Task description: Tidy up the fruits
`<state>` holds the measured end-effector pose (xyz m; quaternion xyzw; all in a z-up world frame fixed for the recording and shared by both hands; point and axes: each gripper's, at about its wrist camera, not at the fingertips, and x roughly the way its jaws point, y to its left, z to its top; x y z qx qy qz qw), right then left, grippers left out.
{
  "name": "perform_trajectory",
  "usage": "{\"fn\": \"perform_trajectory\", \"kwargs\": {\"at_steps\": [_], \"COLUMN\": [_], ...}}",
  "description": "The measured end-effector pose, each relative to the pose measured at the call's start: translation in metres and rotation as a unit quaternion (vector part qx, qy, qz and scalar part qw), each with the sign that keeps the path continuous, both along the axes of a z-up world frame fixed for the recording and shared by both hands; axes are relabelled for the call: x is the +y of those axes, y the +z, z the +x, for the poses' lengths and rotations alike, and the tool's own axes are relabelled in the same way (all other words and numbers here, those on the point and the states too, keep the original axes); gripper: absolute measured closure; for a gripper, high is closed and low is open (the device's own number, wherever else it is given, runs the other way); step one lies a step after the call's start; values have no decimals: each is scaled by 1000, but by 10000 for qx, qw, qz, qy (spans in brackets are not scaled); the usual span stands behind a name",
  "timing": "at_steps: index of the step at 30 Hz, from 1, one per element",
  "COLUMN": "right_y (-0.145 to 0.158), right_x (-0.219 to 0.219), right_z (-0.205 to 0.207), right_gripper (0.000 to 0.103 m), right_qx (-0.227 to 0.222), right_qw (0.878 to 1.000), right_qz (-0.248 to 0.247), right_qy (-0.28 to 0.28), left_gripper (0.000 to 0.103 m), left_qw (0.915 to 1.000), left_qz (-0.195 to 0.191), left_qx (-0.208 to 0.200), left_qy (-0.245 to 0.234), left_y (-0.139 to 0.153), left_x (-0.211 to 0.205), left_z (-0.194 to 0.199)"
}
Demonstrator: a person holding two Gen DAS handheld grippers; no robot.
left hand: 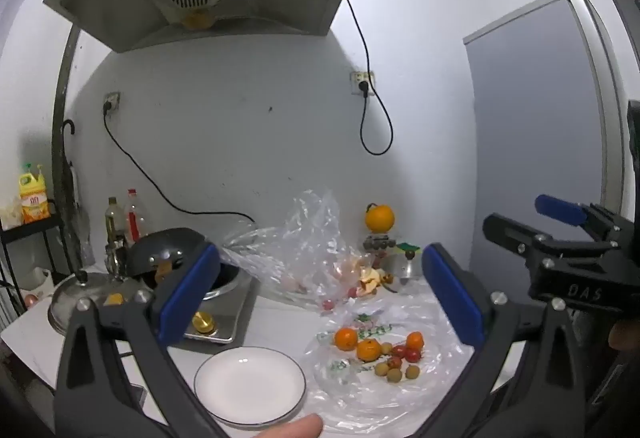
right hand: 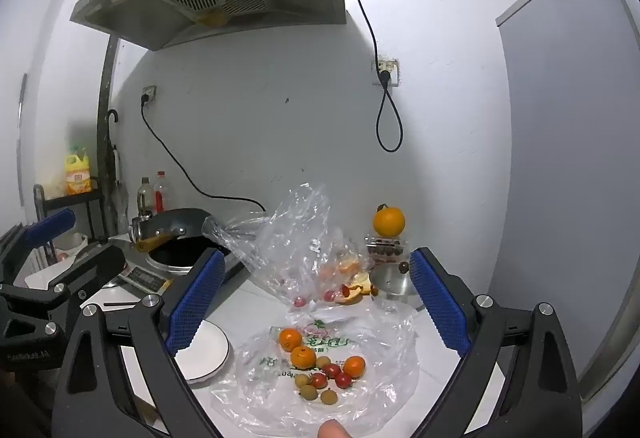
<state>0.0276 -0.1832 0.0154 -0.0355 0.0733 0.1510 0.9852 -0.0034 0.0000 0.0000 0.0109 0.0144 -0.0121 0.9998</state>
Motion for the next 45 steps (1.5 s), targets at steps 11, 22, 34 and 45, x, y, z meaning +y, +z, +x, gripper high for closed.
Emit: {"fn": "perform_trajectory", "kwargs": {"at_steps": [11,22,34,45], "right_y": [1,1,1,2], "right_x": [-6,-8,-1,2], "right_z": [-1,-2,0,-2], "right_gripper": [7,7,7,7], "right_qx": [-28,-8,12,13], "right_qw": [9999,9999,10000,10000], "right_qz": [101,88,42,42], "right_qy": [-34,-57,-50,36], "left_gripper": [1,1,1,1], "left_qw": [9996,9992,9990,9988], "left_qz": [-57,-139,-191,-219], "left_qx": [212,225,208,200], "left_qy": [203,291,345,387], "left_y": [-1,-4,-5,-6], "left_x": [5,8,17,19], "left_z": [8,9,8,7]}}
